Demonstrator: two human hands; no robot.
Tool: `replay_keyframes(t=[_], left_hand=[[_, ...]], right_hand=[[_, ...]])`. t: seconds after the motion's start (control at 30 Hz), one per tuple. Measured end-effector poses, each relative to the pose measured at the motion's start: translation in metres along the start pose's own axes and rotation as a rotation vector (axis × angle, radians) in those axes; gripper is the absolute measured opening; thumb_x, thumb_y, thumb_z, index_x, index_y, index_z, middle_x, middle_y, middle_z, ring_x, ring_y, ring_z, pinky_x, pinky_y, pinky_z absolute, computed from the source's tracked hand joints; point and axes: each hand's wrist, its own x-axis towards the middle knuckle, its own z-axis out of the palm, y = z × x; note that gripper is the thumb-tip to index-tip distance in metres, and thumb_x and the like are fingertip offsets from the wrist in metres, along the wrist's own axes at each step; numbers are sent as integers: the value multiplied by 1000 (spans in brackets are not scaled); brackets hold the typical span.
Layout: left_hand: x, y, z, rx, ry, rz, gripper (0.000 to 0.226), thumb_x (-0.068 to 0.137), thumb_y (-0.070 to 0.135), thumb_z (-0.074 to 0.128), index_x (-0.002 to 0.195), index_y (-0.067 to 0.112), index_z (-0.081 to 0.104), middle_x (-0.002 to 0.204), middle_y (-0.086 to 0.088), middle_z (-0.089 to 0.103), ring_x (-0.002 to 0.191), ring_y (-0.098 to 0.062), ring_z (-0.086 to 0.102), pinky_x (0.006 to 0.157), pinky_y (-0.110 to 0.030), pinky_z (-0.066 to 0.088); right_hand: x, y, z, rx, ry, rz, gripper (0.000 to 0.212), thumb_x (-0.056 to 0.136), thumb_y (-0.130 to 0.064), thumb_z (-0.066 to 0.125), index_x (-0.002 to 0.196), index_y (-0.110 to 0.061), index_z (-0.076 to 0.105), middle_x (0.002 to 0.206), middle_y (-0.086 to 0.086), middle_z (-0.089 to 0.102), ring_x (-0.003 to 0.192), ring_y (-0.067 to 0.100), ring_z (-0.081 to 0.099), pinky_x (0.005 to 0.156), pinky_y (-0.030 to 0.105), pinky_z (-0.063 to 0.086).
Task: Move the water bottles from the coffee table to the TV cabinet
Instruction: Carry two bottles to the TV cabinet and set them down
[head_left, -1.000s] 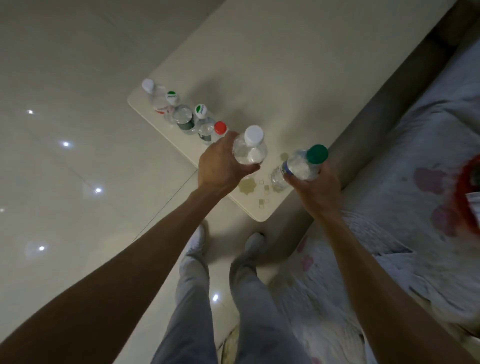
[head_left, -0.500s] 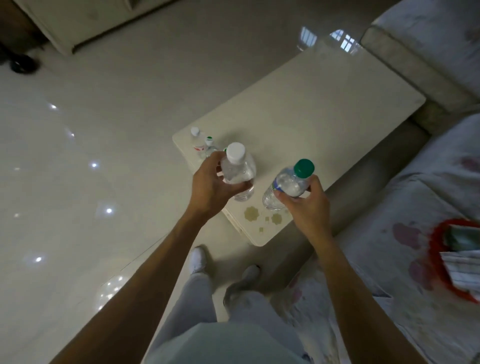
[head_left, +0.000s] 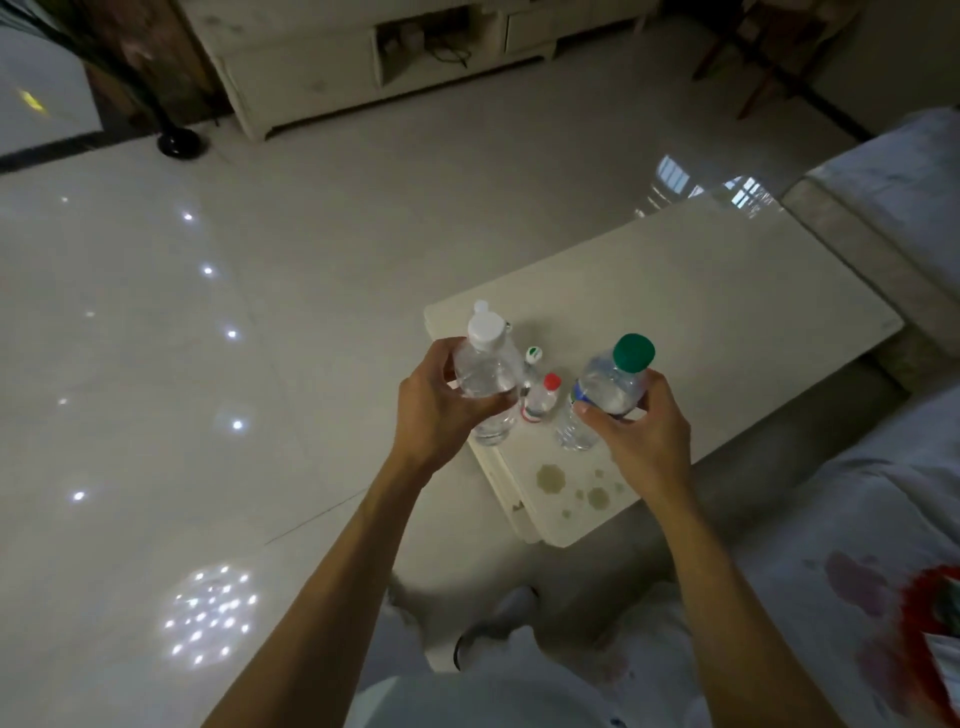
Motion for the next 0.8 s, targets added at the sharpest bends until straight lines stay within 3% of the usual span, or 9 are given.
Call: replay_keyframes(t=[0.2, 0.3, 0.43, 0.5, 0.57, 0.8], left_hand=[[15, -25, -81, 52, 6, 31, 69, 57, 37, 88, 118, 23, 57, 104, 12, 66, 95, -8, 64, 85, -30, 55], [22, -38, -123, 98, 5, 42, 69, 58, 36, 88, 118, 25, 56, 101, 16, 63, 96, -10, 63, 84, -28, 54], [29, -54, -168, 117, 38, 37, 69, 59, 36, 87, 119, 23, 56, 109, 7, 68, 99, -14, 64, 86, -35, 55], [33, -62, -188, 116, 55, 21, 69, 59, 37, 87, 119, 24, 56, 110, 6, 68, 99, -14, 64, 86, -38, 55], [34, -66, -201, 112, 64, 10, 69, 59, 38, 87, 119, 24, 56, 109, 8, 68, 98, -14, 64, 86, -38, 55], [46, -73, -240, 76, 109, -13, 70, 60, 37, 86, 121, 23, 56, 107, 10, 65, 99, -12, 62, 88, -32, 53]], right_hand=[[-11, -41, 64, 3, -5, -2, 64, 71, -36, 82, 125, -25, 50, 115, -11, 61, 102, 12, 62, 87, 27, 53], [-16, -63, 99, 8, -20, -4, 59, 71, -34, 83, 118, -33, 48, 105, -21, 58, 99, 12, 62, 86, 30, 54], [-19, -87, 142, 3, -54, -22, 61, 68, -40, 82, 119, -31, 51, 110, -14, 62, 102, 15, 63, 88, 34, 55], [-20, -100, 164, 0, -55, -32, 63, 67, -43, 82, 121, -30, 52, 109, -16, 63, 100, 12, 64, 86, 33, 55], [-19, -110, 177, 10, -50, -32, 59, 69, -34, 84, 118, -28, 54, 104, -19, 63, 95, 6, 64, 85, 29, 55], [-5, -143, 218, 3, -108, -77, 60, 70, -30, 85, 122, -25, 55, 109, -10, 66, 99, 11, 64, 86, 29, 53]])
